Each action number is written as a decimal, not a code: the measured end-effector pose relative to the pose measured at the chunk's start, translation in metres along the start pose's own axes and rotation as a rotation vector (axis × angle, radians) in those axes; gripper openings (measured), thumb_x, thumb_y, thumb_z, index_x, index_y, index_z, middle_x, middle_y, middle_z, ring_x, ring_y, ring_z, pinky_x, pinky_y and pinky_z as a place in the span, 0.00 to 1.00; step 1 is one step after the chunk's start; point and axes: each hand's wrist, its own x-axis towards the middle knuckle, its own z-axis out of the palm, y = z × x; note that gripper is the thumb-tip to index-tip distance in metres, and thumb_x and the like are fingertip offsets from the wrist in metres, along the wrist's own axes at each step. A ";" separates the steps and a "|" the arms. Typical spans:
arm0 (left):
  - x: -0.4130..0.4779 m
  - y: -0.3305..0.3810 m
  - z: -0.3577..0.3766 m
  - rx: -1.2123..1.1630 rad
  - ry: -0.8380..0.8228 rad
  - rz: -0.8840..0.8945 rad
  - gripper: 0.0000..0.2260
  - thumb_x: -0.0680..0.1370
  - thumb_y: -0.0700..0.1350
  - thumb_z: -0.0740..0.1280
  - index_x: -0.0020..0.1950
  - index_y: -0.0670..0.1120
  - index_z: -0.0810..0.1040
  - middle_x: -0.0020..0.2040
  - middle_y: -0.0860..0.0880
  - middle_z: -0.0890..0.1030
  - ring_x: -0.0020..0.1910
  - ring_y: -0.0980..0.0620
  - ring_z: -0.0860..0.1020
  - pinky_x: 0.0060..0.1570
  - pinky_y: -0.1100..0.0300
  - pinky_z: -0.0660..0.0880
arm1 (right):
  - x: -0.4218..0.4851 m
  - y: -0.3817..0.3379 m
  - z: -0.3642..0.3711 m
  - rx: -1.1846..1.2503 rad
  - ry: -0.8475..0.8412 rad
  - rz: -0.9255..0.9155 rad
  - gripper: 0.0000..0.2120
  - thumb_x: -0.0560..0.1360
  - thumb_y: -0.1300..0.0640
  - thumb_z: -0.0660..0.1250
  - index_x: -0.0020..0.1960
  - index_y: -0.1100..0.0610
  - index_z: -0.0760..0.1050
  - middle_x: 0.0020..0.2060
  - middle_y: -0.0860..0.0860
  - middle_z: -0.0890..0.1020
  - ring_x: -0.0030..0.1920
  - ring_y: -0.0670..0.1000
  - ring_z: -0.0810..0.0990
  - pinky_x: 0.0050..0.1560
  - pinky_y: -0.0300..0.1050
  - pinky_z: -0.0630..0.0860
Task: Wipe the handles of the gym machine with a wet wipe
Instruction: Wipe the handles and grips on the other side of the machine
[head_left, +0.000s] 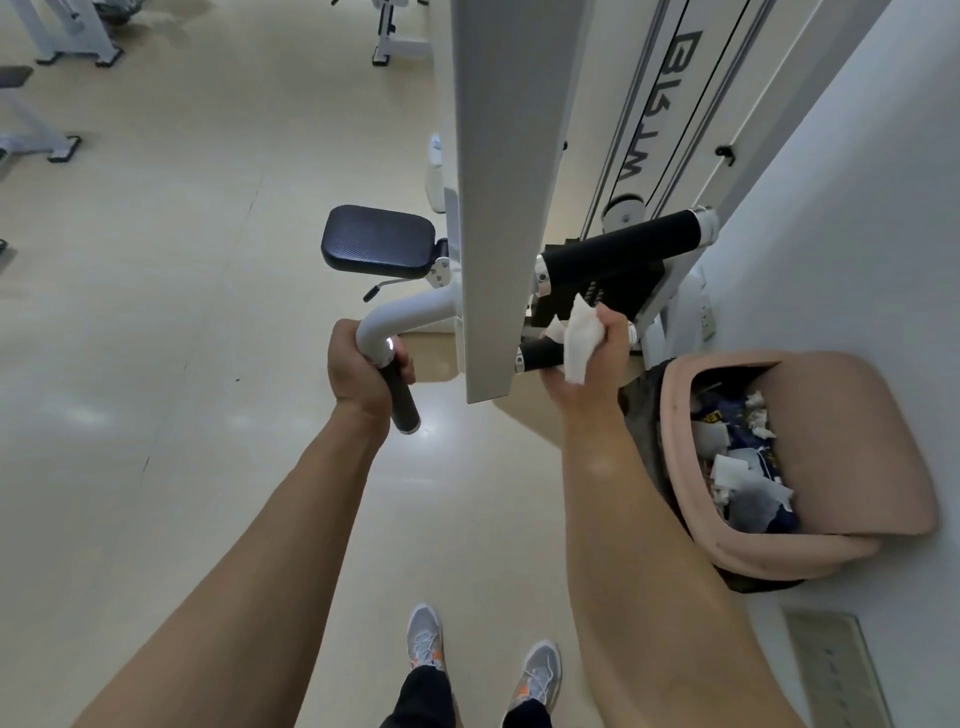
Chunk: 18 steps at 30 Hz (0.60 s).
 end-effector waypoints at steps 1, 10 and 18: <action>0.000 -0.001 0.000 -0.002 -0.004 -0.001 0.12 0.67 0.51 0.54 0.31 0.44 0.67 0.23 0.47 0.70 0.23 0.48 0.68 0.26 0.64 0.67 | 0.004 0.004 -0.006 0.016 -0.019 -0.041 0.13 0.71 0.51 0.70 0.42 0.54 0.65 0.31 0.50 0.70 0.30 0.50 0.76 0.35 0.41 0.73; -0.003 -0.006 -0.001 -0.018 -0.029 0.018 0.13 0.67 0.51 0.54 0.31 0.43 0.68 0.22 0.47 0.69 0.22 0.49 0.68 0.26 0.64 0.67 | -0.002 0.002 0.034 -0.342 0.678 0.123 0.10 0.74 0.53 0.68 0.41 0.56 0.70 0.42 0.53 0.80 0.39 0.52 0.79 0.35 0.45 0.75; -0.007 -0.008 -0.003 -0.025 -0.046 0.027 0.13 0.67 0.51 0.53 0.32 0.43 0.68 0.22 0.48 0.69 0.22 0.50 0.67 0.25 0.64 0.66 | -0.019 0.029 0.000 0.001 -0.031 0.084 0.11 0.76 0.47 0.64 0.46 0.55 0.71 0.39 0.54 0.68 0.41 0.53 0.71 0.44 0.47 0.69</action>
